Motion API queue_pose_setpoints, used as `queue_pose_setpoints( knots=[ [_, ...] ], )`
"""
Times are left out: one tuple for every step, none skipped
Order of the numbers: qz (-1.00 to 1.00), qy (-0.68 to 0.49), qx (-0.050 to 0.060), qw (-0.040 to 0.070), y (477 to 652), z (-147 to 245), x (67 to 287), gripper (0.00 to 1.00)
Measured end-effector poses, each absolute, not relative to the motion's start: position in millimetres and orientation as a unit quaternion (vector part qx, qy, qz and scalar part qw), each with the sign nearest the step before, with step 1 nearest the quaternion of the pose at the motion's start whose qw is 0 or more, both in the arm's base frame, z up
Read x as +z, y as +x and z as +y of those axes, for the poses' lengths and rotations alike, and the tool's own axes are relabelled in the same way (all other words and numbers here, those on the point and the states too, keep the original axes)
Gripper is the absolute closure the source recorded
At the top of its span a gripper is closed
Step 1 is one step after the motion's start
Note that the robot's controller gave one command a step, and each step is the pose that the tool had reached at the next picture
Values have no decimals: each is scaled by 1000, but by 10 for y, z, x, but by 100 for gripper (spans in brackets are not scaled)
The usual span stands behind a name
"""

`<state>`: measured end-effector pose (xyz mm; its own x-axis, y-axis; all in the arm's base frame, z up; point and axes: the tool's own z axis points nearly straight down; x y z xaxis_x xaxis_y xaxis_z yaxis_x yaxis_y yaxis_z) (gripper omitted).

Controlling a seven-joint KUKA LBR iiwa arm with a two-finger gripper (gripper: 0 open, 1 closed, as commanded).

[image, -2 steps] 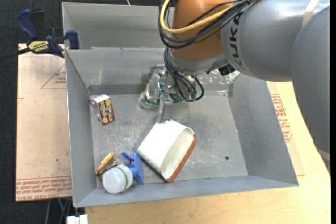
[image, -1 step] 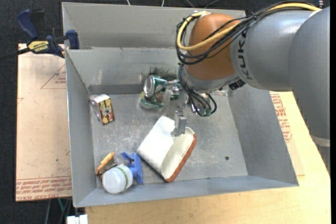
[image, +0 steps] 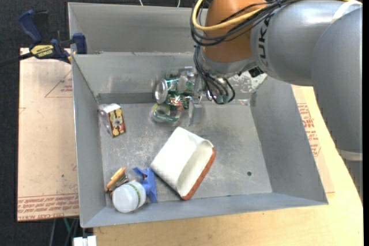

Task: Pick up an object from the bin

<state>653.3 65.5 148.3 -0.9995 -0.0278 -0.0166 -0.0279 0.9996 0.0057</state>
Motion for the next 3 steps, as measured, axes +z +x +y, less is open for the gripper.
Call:
queue_pose_setpoints(
  knots=[
    [1000,-1,0,-1,6352,-148,1289,0],
    [1000,-21,7,11,6425,852,1675,0],
    [997,74,0,0,6294,798,1007,0]
  ],
)
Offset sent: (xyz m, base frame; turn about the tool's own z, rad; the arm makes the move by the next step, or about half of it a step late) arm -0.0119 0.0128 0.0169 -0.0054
